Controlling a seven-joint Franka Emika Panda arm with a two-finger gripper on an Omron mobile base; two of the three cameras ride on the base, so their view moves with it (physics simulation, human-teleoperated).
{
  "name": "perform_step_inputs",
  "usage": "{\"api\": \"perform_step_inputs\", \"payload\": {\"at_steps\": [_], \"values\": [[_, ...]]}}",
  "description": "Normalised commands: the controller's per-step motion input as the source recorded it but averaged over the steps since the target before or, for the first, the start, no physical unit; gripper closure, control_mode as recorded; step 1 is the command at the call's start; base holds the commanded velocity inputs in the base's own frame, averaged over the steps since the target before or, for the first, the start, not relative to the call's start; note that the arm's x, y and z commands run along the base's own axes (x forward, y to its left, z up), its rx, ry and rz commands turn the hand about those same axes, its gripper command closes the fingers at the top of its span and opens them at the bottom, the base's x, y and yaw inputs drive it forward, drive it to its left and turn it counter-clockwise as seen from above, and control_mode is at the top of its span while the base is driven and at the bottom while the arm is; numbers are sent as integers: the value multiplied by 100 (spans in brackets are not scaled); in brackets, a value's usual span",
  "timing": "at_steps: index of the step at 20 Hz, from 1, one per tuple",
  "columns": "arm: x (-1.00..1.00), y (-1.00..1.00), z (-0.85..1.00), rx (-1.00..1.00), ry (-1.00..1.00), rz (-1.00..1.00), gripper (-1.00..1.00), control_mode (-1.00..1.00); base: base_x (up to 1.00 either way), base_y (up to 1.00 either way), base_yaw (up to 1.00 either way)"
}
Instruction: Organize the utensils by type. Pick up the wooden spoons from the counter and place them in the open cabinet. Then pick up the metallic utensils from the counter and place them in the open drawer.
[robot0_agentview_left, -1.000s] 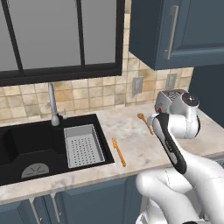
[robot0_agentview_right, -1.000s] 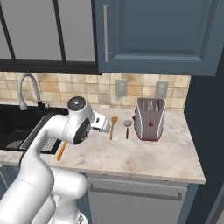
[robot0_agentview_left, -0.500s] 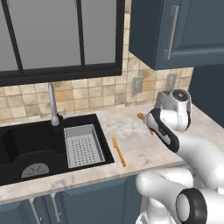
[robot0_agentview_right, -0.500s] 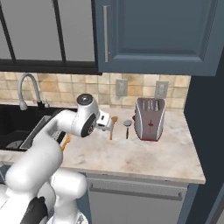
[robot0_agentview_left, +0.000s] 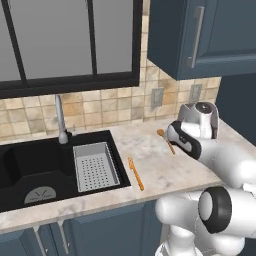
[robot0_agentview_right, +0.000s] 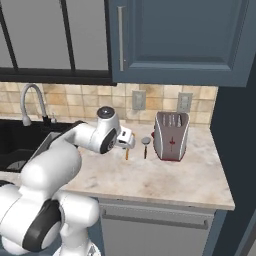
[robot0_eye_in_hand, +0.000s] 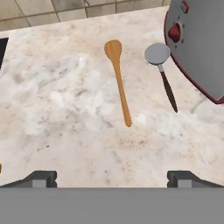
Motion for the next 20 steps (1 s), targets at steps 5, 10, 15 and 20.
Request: {"api": "perform_step_inputs", "payload": {"at_steps": [5,10,15,20], "values": [[21,0,-19,0,0,0,-100,-100,0,0,0],[31,0,-14,0,0,0,-100,-100,0,0,0],[31,0,-9,0,0,0,-100,-100,0,0,0],[30,0,-12,0,0,0,-100,-100,0,0,0]]}}
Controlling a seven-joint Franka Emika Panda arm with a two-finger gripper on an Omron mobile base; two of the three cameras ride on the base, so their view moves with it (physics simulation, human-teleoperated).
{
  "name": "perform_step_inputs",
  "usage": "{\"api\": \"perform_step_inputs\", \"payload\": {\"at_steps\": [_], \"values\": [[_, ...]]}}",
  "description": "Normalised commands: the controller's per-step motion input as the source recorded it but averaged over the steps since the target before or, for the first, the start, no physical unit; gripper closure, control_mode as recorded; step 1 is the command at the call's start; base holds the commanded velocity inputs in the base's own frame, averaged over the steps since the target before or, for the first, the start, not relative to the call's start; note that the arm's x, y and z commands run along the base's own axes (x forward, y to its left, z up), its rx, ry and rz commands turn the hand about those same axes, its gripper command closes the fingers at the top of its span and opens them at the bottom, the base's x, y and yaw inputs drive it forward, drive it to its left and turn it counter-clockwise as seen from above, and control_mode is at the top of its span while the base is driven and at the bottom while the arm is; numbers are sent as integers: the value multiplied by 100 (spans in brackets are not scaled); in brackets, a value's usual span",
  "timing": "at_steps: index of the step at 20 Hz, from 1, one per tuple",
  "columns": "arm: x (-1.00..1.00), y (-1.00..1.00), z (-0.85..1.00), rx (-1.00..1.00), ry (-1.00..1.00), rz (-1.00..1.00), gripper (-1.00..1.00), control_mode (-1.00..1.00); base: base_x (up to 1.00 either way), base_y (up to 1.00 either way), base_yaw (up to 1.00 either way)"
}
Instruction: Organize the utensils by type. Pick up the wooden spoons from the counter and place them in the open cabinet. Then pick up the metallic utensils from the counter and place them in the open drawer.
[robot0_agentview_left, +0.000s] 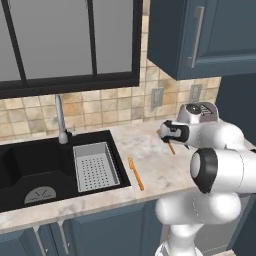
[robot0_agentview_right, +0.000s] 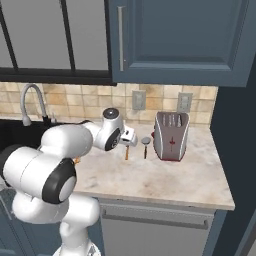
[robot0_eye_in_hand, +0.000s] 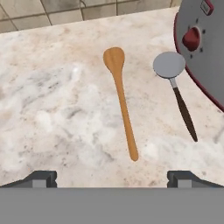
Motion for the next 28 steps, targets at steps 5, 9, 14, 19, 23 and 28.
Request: {"api": "perform_step_inputs", "payload": {"at_steps": [5,9,14,19,23,28], "values": [[26,0,-17,0,0,0,-100,-100,0,0,0],[11,-2,-26,-1,0,0,-100,-100,0,0,0],[8,-4,-23,-2,0,0,-100,-100,0,0,0],[10,-6,-20,-2,0,0,-100,-100,0,0,0],[16,-1,-15,-1,0,0,-100,-100,0,0,0],[22,0,-13,0,0,0,-100,-100,0,0,0]]}}
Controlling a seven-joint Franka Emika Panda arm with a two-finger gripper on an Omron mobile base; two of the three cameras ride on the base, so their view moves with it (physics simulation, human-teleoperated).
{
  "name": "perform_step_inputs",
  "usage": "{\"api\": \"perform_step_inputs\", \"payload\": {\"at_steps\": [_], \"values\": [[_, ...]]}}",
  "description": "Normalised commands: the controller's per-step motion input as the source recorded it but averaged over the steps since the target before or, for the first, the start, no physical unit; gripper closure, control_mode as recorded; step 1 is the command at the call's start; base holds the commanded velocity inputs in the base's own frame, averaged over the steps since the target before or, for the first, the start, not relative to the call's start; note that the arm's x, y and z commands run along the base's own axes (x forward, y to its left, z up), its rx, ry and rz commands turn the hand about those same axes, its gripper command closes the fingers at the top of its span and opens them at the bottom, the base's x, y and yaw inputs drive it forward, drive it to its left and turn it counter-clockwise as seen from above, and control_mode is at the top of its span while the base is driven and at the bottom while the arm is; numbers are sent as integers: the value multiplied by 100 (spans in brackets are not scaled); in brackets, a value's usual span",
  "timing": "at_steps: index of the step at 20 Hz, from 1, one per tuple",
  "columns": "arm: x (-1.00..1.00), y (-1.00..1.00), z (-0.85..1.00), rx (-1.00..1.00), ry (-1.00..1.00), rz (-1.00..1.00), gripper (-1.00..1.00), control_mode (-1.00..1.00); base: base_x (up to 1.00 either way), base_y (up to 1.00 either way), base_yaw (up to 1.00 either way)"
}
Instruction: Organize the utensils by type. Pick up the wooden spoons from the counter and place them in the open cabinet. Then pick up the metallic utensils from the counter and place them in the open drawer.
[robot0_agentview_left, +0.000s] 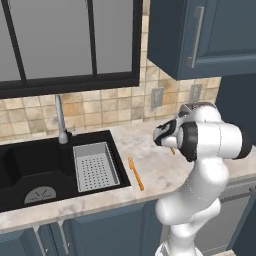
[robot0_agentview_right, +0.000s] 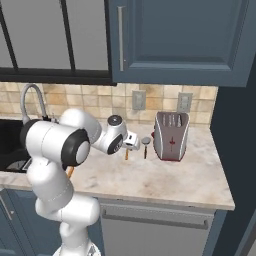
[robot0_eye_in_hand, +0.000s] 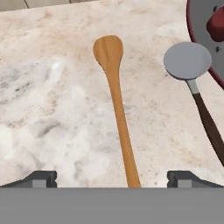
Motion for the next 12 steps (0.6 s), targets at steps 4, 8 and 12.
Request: {"api": "perform_step_inputs", "payload": {"at_steps": [4,8,12], "values": [[26,0,-14,0,0,0,-100,-100,0,0,0],[36,0,-14,0,0,0,-100,-100,0,0,0],[34,0,-14,0,0,0,-100,-100,0,0,0]]}}
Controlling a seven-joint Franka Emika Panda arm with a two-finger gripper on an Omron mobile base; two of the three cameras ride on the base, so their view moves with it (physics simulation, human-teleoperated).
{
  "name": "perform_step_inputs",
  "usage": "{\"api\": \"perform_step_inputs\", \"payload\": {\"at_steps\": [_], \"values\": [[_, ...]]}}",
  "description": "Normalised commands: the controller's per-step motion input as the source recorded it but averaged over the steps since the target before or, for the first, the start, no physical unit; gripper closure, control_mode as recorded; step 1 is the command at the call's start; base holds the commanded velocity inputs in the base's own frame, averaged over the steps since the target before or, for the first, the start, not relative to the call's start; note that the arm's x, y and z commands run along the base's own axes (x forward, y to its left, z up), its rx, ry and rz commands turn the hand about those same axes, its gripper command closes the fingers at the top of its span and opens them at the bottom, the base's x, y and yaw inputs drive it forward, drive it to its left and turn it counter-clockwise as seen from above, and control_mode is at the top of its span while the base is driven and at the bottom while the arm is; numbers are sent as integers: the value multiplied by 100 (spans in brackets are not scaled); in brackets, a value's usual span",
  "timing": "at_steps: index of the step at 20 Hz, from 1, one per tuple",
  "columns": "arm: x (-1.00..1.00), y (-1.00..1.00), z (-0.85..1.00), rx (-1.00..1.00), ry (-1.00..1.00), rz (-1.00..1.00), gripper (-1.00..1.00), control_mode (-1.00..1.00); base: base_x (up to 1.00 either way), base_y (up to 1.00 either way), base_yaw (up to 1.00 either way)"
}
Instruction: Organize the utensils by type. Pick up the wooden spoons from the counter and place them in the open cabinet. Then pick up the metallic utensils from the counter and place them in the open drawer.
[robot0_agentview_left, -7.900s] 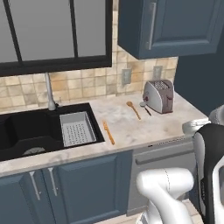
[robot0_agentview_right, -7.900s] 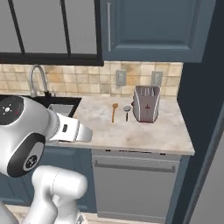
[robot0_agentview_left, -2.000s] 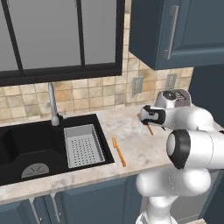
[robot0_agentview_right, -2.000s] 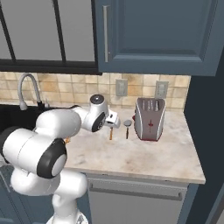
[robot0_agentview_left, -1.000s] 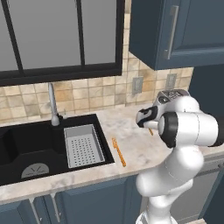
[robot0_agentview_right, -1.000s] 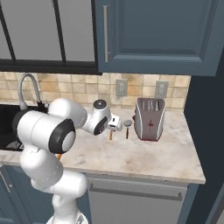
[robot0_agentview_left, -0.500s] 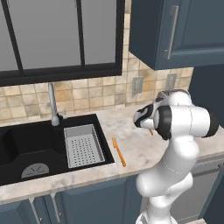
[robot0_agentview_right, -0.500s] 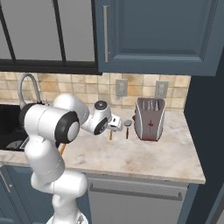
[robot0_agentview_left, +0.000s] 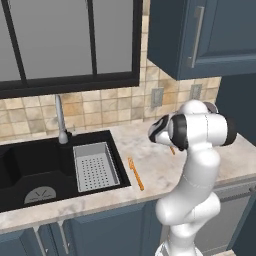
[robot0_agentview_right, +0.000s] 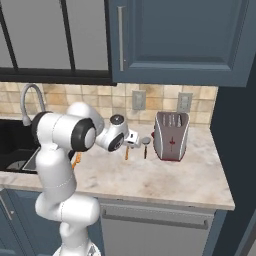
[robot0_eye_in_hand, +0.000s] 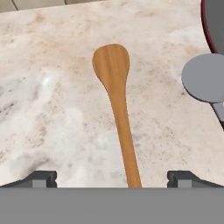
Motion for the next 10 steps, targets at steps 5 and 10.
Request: {"api": "perform_step_inputs", "payload": {"at_steps": [5,10], "values": [[27,-5,-15,0,0,0,-100,-100,0,0,0],[12,-10,-24,0,0,0,-100,-100,0,0,0]]}}
